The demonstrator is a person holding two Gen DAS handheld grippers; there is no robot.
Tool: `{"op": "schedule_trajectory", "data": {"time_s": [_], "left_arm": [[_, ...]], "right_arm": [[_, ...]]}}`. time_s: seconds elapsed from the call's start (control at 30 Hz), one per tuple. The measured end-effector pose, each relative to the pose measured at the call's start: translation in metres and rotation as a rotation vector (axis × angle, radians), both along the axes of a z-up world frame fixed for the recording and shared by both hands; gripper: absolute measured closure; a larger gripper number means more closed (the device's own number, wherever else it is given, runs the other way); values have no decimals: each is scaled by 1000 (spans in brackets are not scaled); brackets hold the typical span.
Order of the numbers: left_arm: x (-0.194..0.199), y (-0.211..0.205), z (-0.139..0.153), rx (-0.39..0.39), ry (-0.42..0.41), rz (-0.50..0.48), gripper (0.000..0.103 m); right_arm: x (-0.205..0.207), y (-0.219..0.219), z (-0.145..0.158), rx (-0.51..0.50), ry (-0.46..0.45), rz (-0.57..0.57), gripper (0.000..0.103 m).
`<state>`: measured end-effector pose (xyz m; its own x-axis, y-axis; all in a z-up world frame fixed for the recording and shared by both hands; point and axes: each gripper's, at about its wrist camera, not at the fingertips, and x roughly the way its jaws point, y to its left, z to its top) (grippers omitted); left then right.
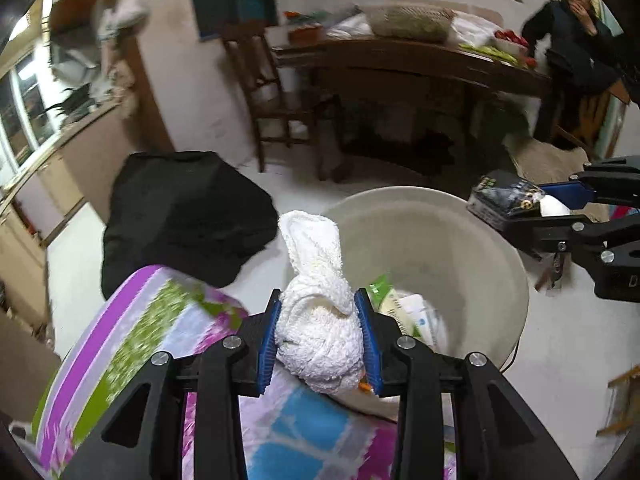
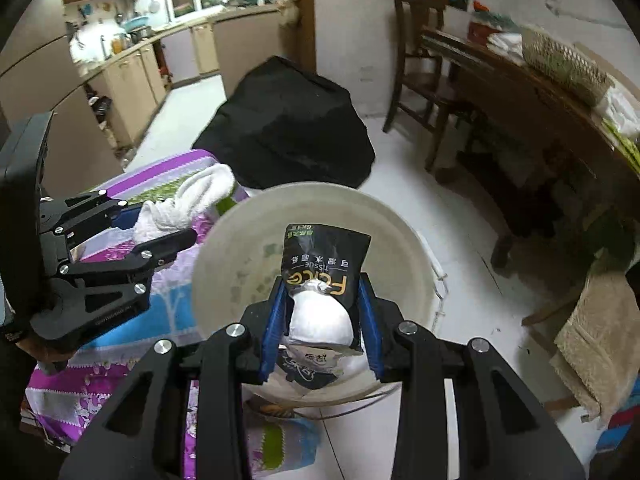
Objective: Collect trash
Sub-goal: 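Open the left tool to drop the towel while the right tool releases the tissue packet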
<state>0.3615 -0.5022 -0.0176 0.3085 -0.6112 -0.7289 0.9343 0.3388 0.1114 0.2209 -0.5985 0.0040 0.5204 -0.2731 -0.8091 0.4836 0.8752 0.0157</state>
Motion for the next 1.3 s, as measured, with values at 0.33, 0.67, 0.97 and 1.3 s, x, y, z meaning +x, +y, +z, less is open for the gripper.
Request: {"op": "schedule_trajectory", "data": {"time_s": [0.33, 0.67, 0.97, 1.3], "left_arm": [[-7, -70, -30, 113, 14, -116, 66], [-4, -91, -55, 178, 37, -162, 66], [15, -86, -68, 213, 46, -171, 65], [25, -85, -71, 187, 31, -143, 38]], "right_arm": [[7, -24, -14, 30, 121, -44, 69], [21, -39, -25, 43, 206, -29, 69], [36, -44, -42, 68, 271, 2, 68], [38, -58, -45, 59, 252, -28, 58]]}}
